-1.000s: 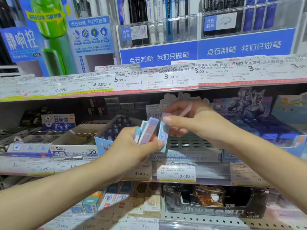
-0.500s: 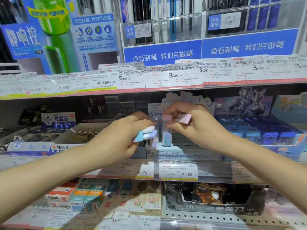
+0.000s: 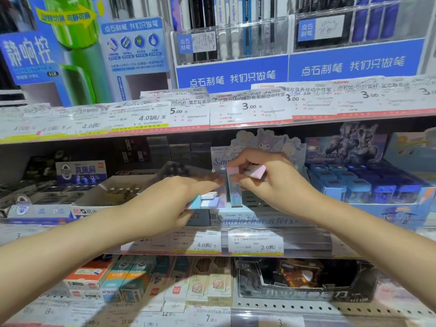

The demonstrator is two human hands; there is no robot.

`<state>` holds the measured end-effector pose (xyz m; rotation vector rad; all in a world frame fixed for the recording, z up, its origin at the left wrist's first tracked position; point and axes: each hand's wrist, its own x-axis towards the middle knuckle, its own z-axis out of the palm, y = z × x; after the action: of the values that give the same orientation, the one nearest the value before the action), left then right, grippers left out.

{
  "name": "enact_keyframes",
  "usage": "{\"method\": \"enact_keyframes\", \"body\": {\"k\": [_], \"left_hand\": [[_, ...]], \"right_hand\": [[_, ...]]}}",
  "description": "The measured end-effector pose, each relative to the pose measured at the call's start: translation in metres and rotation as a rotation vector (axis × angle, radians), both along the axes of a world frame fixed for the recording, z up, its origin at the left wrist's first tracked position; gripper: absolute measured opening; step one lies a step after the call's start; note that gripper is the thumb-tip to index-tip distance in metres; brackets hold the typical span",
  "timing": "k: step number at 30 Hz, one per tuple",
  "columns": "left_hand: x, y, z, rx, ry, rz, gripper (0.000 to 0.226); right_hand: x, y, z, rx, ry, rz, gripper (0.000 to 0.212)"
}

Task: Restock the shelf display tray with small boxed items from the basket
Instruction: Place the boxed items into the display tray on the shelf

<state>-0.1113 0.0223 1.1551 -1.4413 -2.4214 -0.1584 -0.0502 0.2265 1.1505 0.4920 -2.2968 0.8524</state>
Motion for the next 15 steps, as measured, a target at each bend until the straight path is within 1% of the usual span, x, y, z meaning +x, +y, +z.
{"method": "enact_keyframes", "body": {"k": [5, 11, 15], "left_hand": [[-0.0019, -0.0021, 0.0, 0.001, -0.067, 0.026, 0.073], [-0.0033, -0.0017, -0.0016, 0.029, -0.064, -0.002, 0.072], [-0.0023, -0.0027, 0.0007, 0.005, -0.079, 0.005, 0.072]], "right_hand": [[0.0014, 0.001, -0.0013, -0.01, -0.013, -0.005, 0.015], [0.0032, 0.0016, -0.0008, 0.021, -0.007, -0.008, 0.01], [0.0023, 0.0012, -0.0014, 0.085, 0.022, 0.008, 0.008]]}}
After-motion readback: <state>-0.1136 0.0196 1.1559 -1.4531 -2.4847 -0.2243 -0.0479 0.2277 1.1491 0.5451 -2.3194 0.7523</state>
